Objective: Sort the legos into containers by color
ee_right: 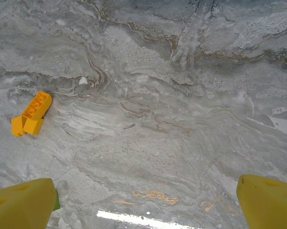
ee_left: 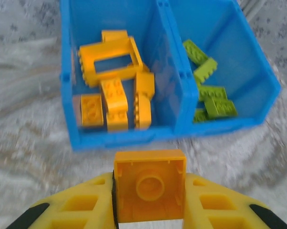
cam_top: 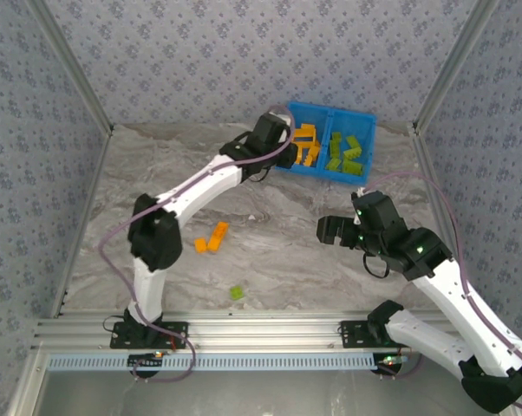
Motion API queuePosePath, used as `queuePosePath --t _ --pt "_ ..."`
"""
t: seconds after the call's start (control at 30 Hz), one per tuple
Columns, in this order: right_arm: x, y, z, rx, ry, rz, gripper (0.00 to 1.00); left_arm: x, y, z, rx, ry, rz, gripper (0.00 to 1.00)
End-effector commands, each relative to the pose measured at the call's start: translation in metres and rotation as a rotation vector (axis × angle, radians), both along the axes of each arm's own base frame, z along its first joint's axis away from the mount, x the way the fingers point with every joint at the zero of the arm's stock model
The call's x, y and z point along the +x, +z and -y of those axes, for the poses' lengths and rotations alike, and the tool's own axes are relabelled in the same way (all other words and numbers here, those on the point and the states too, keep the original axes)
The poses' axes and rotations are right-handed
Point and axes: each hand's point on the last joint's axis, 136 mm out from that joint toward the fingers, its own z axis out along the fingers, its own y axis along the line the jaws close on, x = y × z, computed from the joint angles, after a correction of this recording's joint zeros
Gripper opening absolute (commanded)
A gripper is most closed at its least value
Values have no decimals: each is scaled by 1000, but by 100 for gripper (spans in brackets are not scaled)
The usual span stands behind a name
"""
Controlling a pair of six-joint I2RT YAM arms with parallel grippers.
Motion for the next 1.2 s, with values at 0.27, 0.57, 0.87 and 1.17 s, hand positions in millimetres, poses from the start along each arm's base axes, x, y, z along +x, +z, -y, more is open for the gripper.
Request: queuePosePath --t 0.27,0.57,0.87,1.17 --pt "-10 -1 8 -6 -14 -9 100 76 -28 55 3 -21 77 33" --pt "-15 -3 10 0 -17 -10 100 80 -10 63 -63 -10 130 54" --pt "-13 -2 10 4 -19 0 100 30 60 35 -105 -21 71 56" --pt "-1 -6 -2 13 -10 -2 100 -77 63 -73 -16 8 66 57"
